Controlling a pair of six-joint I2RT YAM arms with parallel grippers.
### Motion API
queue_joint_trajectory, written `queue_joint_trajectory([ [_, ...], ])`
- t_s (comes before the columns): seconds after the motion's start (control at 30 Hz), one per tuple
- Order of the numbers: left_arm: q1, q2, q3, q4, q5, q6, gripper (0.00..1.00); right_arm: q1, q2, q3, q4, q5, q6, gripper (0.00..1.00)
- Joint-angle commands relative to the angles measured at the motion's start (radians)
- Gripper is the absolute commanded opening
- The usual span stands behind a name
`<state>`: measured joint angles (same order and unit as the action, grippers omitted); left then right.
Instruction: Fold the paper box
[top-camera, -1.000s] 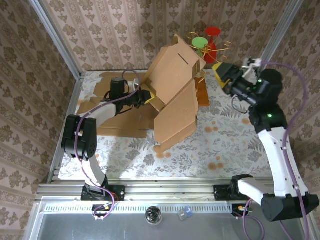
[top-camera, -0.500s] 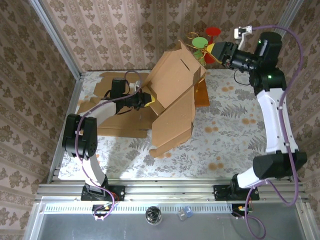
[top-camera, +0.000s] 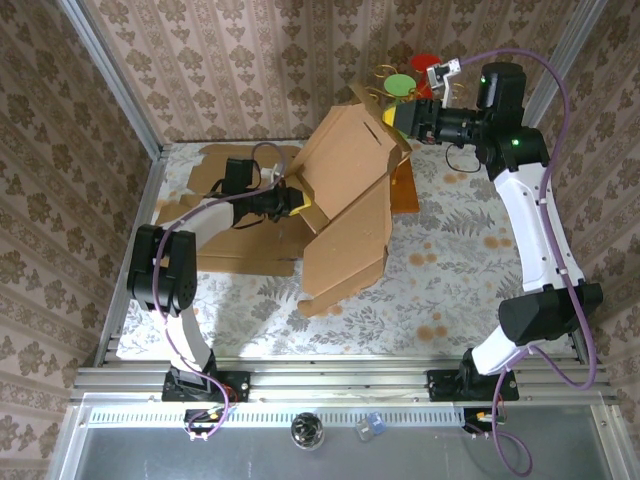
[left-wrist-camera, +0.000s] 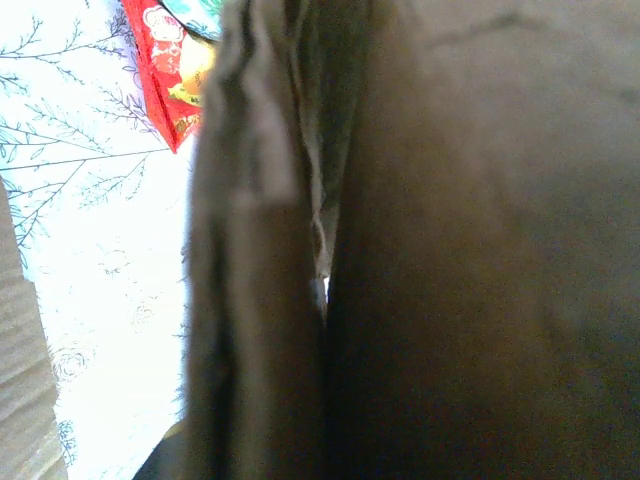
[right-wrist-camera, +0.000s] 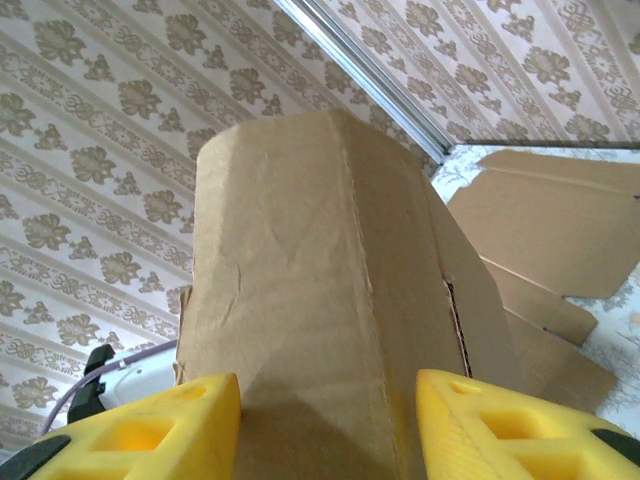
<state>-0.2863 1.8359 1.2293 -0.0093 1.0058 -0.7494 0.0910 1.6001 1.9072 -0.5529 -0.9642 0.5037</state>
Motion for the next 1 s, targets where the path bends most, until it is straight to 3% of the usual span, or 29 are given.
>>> queue_joint_trajectory([
  [0.0, 0.002, 0.008, 0.037, -0.011, 0.028, 0.027, 0.00, 0.016, 0.002, 0.053, -0.106, 0.050, -0.100, 0.51],
  [0.17, 0.001, 0.005, 0.036, -0.015, 0.024, 0.030, 0.00, 0.054, 0.033, 0.139, -0.239, 0.148, -0.209, 0.51],
  [0.43, 0.000, 0.000, 0.042, -0.048, 0.016, 0.052, 0.00, 0.143, 0.071, 0.249, -0.411, 0.425, -0.352, 0.50],
  [0.73, -0.002, -0.009, 0.050, -0.094, -0.003, 0.078, 0.00, 0.240, 0.087, 0.306, -0.483, 0.690, -0.441, 0.43],
  [0.97, -0.006, -0.023, 0.068, -0.152, -0.040, 0.099, 0.00, 0.302, 0.096, 0.319, -0.517, 0.822, -0.494, 0.43],
])
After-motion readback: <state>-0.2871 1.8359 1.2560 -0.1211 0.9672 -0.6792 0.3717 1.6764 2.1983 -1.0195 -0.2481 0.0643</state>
